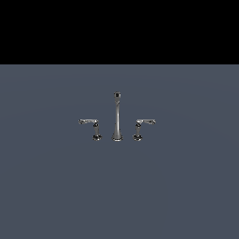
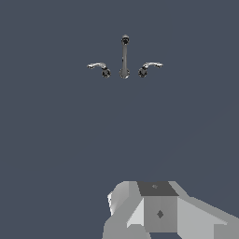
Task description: Turn on the faucet by rotating a designated handle.
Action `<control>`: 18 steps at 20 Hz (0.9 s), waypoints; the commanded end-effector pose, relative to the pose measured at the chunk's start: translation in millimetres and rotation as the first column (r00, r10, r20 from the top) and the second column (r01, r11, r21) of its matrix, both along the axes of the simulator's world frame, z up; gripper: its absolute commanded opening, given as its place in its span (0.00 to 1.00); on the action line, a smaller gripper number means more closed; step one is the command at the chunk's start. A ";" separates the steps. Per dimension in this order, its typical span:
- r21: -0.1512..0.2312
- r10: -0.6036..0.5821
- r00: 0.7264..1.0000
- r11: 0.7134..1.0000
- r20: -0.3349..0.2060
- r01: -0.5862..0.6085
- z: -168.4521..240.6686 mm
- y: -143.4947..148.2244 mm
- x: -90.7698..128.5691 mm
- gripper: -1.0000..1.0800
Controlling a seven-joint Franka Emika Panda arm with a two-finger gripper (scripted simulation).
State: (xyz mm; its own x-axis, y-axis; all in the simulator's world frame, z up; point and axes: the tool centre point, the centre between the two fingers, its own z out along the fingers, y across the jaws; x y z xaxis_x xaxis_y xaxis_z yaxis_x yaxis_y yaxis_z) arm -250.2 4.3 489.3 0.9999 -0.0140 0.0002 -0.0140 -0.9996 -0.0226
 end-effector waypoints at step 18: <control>-0.001 -0.186 0.983 0.983 -0.002 0.186 -48.3 14.4 39.2 0.00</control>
